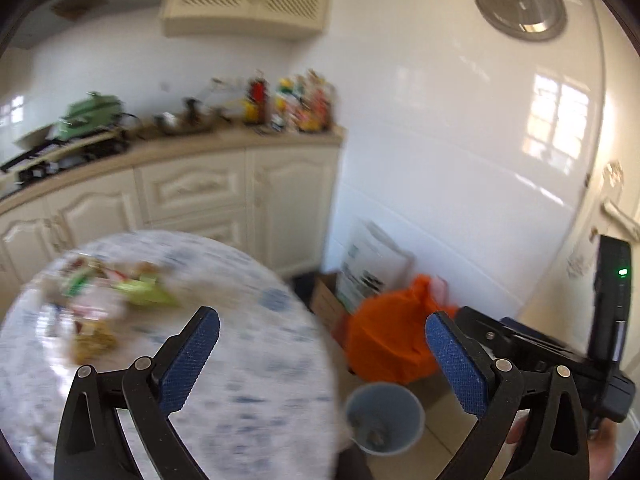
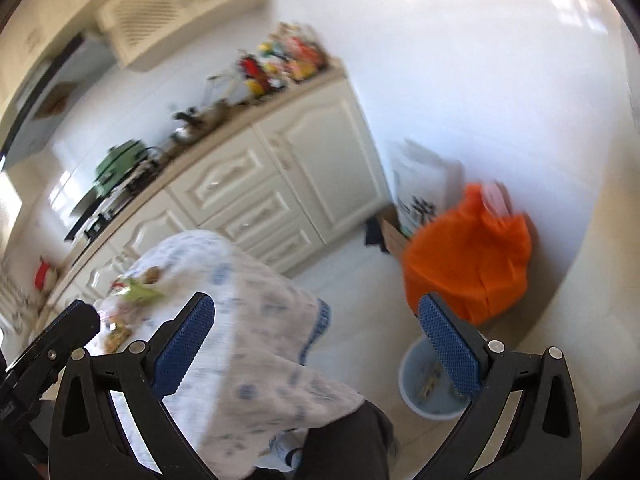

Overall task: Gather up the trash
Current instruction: 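Return both tools to the table above the remaining trash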

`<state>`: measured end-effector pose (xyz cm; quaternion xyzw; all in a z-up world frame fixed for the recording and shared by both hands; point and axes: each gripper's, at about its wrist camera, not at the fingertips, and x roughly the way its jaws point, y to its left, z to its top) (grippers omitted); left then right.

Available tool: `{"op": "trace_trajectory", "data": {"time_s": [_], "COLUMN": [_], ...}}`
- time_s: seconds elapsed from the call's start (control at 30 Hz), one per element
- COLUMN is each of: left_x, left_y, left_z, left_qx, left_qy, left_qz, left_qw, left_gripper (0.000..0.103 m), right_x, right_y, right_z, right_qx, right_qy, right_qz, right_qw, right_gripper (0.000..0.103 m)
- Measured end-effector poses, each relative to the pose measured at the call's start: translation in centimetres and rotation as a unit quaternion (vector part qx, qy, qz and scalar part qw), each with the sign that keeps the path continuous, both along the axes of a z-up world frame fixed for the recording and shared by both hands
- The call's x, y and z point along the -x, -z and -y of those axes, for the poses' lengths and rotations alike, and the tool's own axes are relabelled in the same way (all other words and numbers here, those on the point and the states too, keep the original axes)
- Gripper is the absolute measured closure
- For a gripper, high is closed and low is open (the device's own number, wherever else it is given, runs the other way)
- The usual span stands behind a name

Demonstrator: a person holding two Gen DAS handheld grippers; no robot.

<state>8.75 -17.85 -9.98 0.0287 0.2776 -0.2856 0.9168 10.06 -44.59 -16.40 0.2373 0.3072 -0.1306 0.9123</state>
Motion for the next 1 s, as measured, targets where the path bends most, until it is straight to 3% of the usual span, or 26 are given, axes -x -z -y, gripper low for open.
{"op": "trace_trajectory", "data": {"time_s": [0.2, 0.47, 0.83, 1.0], "left_x": [1.8, 4.5, 6.6, 7.8], "left_y": [-2.8, -4.5, -4.5, -4.0], "left_z": [-8.9, -18.1, -23.3, -25.5], "left_qx": [0.024, 0.027, 0.023, 0.018], "left_qy": [-0.076, -0.161, -0.221, -0.239], "left_qz": [0.032, 0.060, 0.064, 0.051], "left_qw": [0.9963, 0.9847, 0.9729, 0.9694], "left_gripper": [0.001, 0.001, 0.001, 0.001], "right_x": [-2.6, -5.0, -6.2, -6.6], "right_y": [-4.0, -6.7, -8.0, -7.2], "right_z": [-8.2, -17.0, -23.9, -25.8], "right_qx": [0.077, 0.138, 0.163, 0.164], "right_qy": [-0.060, -0.125, -0.177, -0.199], "right_qz": [0.026, 0.056, 0.086, 0.082], "right_qw": [0.995, 0.981, 0.967, 0.963], "right_gripper": [0.000, 0.000, 0.000, 0.000]}}
